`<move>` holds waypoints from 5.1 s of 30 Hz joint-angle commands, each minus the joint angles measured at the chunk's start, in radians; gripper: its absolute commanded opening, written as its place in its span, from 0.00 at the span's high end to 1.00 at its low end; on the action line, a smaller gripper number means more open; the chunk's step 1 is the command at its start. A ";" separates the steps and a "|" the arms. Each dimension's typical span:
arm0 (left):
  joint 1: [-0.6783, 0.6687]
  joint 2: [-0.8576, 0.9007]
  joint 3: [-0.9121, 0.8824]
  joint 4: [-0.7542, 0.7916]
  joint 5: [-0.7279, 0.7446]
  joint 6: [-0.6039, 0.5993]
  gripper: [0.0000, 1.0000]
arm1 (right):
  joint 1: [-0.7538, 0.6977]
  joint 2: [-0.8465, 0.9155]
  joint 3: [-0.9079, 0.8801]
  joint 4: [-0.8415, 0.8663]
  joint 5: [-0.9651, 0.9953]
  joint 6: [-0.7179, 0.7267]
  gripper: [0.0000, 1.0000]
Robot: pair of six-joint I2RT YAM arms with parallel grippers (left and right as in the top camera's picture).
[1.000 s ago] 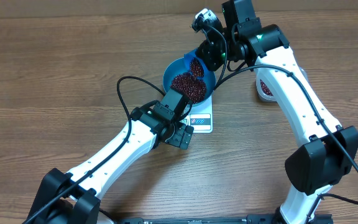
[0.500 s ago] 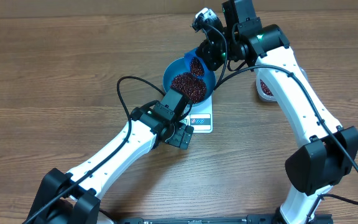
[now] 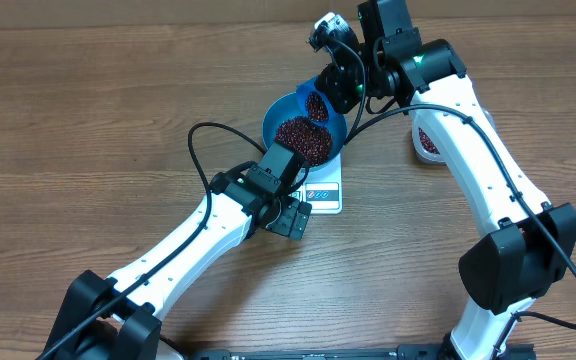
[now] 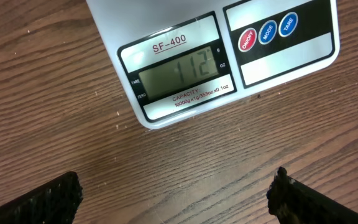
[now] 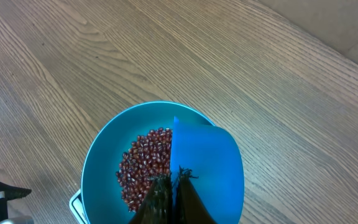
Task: Scoop item into bowl and weigh 150g on scale
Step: 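Tip the scoop with the right gripper to pour beans into the bowl, then hold the tilted scoop over the bowl, shaking beans out gradually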
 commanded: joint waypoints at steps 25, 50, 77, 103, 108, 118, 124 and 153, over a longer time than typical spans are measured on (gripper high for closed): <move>-0.007 -0.007 -0.005 0.003 -0.010 0.020 0.01 | 0.047 -0.047 0.029 0.001 0.048 -0.053 0.96; -0.007 -0.007 -0.005 0.003 -0.011 0.020 0.01 | 0.054 -0.047 0.028 -0.011 0.070 -0.052 0.96; -0.006 -0.007 -0.005 0.003 -0.010 0.020 0.00 | 0.054 -0.047 0.028 -0.011 0.069 -0.048 0.96; -0.007 -0.007 -0.005 0.003 -0.011 0.020 0.01 | 0.054 -0.047 0.028 -0.015 0.069 -0.048 0.96; -0.007 -0.007 -0.005 0.003 -0.010 0.020 0.01 | 0.054 -0.047 0.028 -0.020 0.070 -0.048 0.96; -0.007 -0.007 -0.005 0.003 -0.011 0.020 0.01 | 0.054 -0.047 0.028 -0.015 0.070 -0.049 0.96; -0.007 -0.007 -0.005 0.003 -0.012 0.020 0.00 | 0.054 -0.047 0.028 -0.014 0.070 -0.049 0.96; -0.006 -0.007 -0.005 0.003 -0.013 0.020 0.01 | 0.070 -0.047 0.029 -0.003 0.082 -0.111 0.96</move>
